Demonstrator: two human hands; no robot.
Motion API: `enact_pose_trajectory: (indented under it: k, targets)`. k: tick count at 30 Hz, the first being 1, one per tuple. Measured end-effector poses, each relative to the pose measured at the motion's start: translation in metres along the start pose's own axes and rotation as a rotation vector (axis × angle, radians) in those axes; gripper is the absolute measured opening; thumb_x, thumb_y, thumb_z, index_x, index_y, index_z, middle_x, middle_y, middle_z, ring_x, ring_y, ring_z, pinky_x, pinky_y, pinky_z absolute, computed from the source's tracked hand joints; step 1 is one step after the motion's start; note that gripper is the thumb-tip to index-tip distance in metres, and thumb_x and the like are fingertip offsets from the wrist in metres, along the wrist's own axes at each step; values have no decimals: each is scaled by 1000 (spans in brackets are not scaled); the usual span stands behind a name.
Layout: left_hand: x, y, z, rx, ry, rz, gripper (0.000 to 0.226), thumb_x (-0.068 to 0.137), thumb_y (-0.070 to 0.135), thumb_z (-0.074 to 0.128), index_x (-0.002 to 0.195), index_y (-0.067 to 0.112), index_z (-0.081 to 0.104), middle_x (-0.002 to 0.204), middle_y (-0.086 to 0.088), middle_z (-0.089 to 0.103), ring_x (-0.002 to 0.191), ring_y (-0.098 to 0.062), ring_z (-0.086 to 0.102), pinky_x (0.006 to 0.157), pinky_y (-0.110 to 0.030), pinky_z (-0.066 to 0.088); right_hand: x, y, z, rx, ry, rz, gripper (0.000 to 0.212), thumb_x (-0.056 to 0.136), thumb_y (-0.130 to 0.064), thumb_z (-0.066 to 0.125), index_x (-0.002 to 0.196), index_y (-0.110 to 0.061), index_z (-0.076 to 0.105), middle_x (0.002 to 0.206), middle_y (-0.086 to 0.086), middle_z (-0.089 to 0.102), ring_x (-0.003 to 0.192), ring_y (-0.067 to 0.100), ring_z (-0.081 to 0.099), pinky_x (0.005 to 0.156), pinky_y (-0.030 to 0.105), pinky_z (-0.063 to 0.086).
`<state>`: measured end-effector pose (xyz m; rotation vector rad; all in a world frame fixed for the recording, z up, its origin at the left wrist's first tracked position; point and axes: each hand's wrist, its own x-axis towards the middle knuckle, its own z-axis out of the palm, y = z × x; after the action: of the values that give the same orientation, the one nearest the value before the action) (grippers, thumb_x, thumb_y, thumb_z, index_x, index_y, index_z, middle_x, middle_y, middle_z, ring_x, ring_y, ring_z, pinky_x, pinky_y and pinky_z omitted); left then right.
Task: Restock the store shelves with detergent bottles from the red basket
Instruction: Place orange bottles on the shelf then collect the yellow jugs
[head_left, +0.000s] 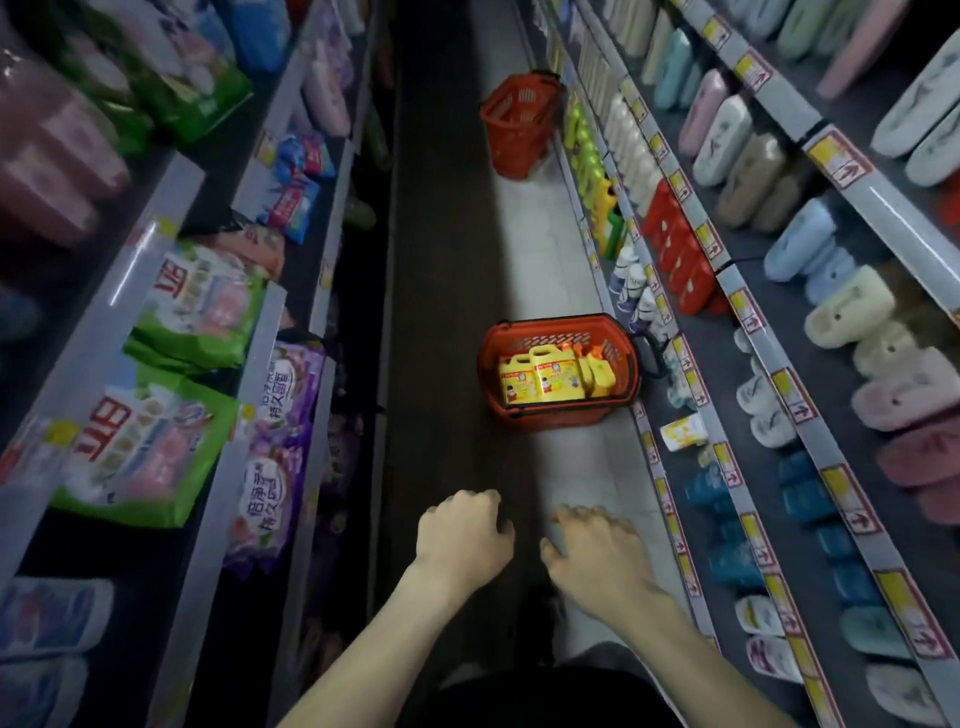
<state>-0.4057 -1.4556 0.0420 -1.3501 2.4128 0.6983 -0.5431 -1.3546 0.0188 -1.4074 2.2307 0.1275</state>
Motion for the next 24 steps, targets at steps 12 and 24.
enact_pose_trajectory:
  k: [12,24]
  targets:
    - [155,42,-21,61,-143,4,36,101,37,53,128,18,64,122,-8,69,114,-34,68,95,-42,54,129,46,-21,-54,-150,-23,40,99,-41,52,131,-19,58,130,5,67,122,29,59,99,40,45]
    - [326,12,-80,44,-212,49,29,99,33,54,122,20,65,112,-6,70,107,-31,69,95,-45,54,294,51,-78,-119,-159,69,48,100,-40,48,141,-16,55,137,8,65,127,30,59,101,40,43]
